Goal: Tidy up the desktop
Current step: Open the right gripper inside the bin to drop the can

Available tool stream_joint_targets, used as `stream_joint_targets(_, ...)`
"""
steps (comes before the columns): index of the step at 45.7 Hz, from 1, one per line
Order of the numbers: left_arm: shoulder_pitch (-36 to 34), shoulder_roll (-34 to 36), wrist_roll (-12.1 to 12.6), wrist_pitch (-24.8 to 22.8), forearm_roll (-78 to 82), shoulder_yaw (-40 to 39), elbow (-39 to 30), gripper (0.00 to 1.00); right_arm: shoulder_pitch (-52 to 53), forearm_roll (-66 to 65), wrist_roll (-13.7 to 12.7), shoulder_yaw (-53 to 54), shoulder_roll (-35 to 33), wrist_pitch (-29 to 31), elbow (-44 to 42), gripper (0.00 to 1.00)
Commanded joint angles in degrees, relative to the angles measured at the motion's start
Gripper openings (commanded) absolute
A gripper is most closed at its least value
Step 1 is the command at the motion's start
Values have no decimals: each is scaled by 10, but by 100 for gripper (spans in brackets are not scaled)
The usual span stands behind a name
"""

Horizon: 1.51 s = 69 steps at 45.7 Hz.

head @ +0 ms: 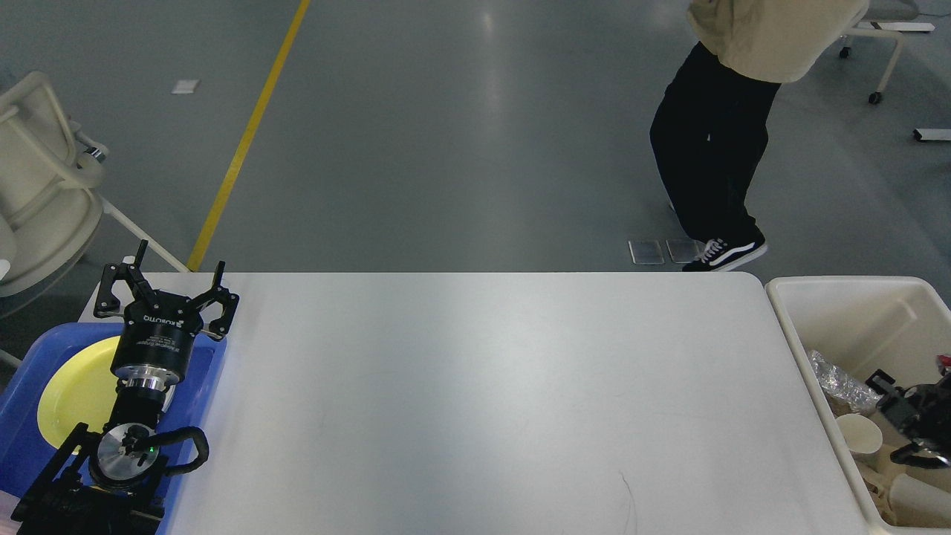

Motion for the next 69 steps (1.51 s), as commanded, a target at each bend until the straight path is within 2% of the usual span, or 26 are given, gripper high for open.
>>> stream_joint_targets(1,0,0,0,-1,0,0,0,96,-44,-6,4,-7,29,-26,-24,0)
stream_joint_targets(15,0,0,0,0,0,0,0,96,-51,-6,3,-4,30,-35,-24,0)
stream_joint_targets(18,0,0,0,0,0,0,0,96,-51,-6,2,-4,32,-52,-24,0)
stream_joint_targets(19,0,0,0,-1,0,0,0,96,-51,-6,2,-4,32,-63,-24,11)
stream_joint_targets(20,1,0,0,0,0,0,1,96,-51,-6,2,-4,33,-77,-24,27)
stream_joint_targets(23,0,0,0,0,0,0,0,96,-51,-5,2,-3,36,-127,-24,81)
stream_joint_targets(24,0,0,0,0,0,0,0,96,-51,-5,2,-3,40,-142,-24,94)
stream_joint_targets(25,0,0,0,0,0,0,0,96,-52,-6,1,-3,44,-155,-24,100)
stream_joint_targets(28,0,0,0,0,0,0,0,96,-53,-6,1,-4,51,-170,-21,100)
stream_joint_targets(50,0,0,0,0,0,0,0,96,-39,2,3,3,45,-170,-17,100)
stream_joint_targets(61,0,0,0,0,0,0,0,96,46,4,3,62,29,-167,4,100)
stream_joint_targets(69,0,0,0,-1,0,0,0,96,144,4,2,129,-29,-167,58,100)
